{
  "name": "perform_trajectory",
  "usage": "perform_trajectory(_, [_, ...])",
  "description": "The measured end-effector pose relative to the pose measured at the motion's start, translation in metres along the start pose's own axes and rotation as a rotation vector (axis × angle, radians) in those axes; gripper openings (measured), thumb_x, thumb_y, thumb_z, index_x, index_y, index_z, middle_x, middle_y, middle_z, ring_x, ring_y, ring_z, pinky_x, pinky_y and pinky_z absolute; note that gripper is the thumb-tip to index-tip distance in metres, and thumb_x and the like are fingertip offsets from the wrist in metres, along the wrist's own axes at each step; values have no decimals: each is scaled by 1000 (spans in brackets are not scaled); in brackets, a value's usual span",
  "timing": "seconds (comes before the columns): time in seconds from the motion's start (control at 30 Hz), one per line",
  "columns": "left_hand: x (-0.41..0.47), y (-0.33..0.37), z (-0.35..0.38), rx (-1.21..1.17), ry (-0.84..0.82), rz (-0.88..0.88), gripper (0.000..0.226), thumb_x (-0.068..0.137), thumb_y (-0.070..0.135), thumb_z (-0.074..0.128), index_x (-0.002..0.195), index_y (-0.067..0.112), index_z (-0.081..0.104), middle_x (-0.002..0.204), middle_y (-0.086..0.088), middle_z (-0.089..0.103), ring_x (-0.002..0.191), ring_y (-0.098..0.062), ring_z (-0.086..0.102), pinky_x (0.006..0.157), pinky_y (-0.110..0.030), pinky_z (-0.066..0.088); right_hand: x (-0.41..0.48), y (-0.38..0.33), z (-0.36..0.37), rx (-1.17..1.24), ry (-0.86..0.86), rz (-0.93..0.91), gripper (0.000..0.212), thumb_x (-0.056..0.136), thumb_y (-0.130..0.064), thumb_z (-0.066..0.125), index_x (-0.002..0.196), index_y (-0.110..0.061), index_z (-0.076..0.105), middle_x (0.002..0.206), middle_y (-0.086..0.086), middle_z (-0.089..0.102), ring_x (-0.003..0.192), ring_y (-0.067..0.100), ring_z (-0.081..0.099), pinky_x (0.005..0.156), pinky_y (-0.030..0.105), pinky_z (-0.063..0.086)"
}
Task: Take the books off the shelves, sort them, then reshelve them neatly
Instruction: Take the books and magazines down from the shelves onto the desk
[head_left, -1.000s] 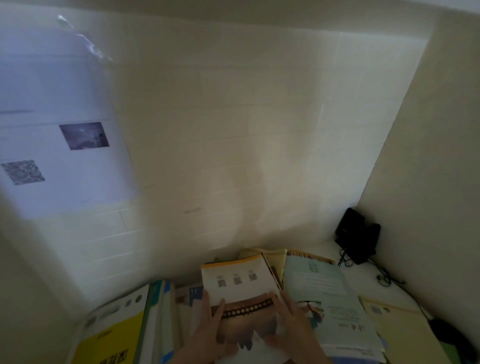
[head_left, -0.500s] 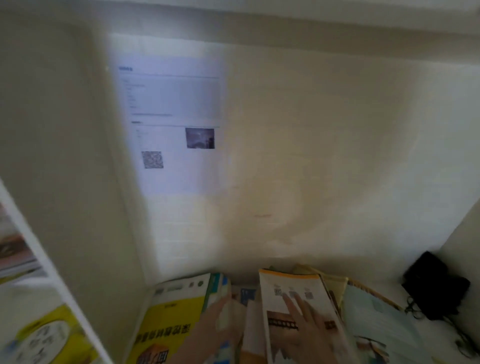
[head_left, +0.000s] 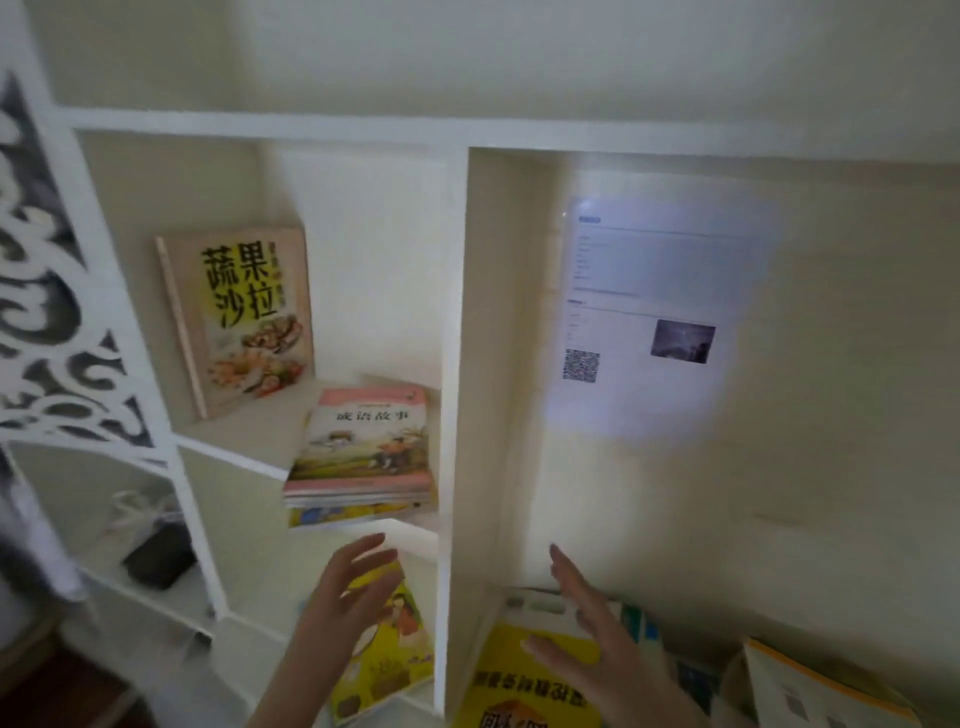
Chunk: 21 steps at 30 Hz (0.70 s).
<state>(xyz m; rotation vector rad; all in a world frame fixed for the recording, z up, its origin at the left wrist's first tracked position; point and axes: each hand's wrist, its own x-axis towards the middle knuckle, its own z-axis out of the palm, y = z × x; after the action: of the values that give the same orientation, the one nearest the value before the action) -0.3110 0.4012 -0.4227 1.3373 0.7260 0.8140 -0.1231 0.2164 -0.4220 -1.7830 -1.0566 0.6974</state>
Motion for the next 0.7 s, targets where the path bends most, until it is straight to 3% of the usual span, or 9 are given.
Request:
perform_trajectory(0.1, [7,20,-33,-171,219,-30,37,85,25,66,115,15,46,112,-11,63,91,-29,66,70,-44,56,11,-17,20,41,-18,-22,99,50,-84,67,136,-62,22,143,-34,31,130,-11,31,111,26,30])
perform_trajectory(0.17, [16,35,-46,-225,299,-23,40,90,26,58,123,24,36,107,-9,62,93,-33,65,75,-49,55,16,-25,29,83,-2,-23,102,45,-86,67,135,-61,27,141,-32,36,127,-9,37,107,23,34])
perform_trajectory(0.33, [56,61,-57,-119,138,-34,53,91,37,56,136,44,28,107,-3,63,83,-24,71,63,-41,59,22,-30,36,115,12,-24,102,43,-85,68,133,-61,26,137,-28,40,122,-8,43,96,17,39])
perform_trajectory(0.4, [74,63,-58,-66,89,-89,61,90,42,56,142,45,24,119,-4,61,88,-24,69,69,-41,59,22,-32,34,117,12,-20,101,42,-86,68,131,-63,26,135,-31,40,120,-11,43,90,12,39])
perform_trajectory(0.47, [85,65,-60,5,24,-118,71,88,43,58,146,45,17,136,-3,52,97,-23,66,81,-43,56,22,-32,31,133,9,-13,104,38,-87,68,130,-62,27,136,-29,41,120,-10,45,93,16,40])
perform_trajectory(0.57, [89,67,-66,77,-47,-125,78,89,32,62,147,45,12,139,-1,45,98,-21,64,78,-36,55,20,-32,28,152,35,-30,106,38,-87,68,134,-58,31,136,-26,45,114,-13,52,92,16,43])
perform_trajectory(0.63, [87,68,-69,99,-86,-119,73,92,27,59,147,45,15,134,1,47,95,-18,66,71,-32,56,19,-36,31,161,46,-48,98,47,-83,67,135,-57,32,135,-26,47,109,-16,53,81,10,45])
perform_trajectory(0.7, [83,69,-73,109,-120,-125,69,94,23,57,147,44,18,133,1,46,96,-19,66,74,-34,57,21,-40,36,193,64,-50,76,67,-71,67,134,-55,36,135,-24,49,107,-16,54,76,5,45])
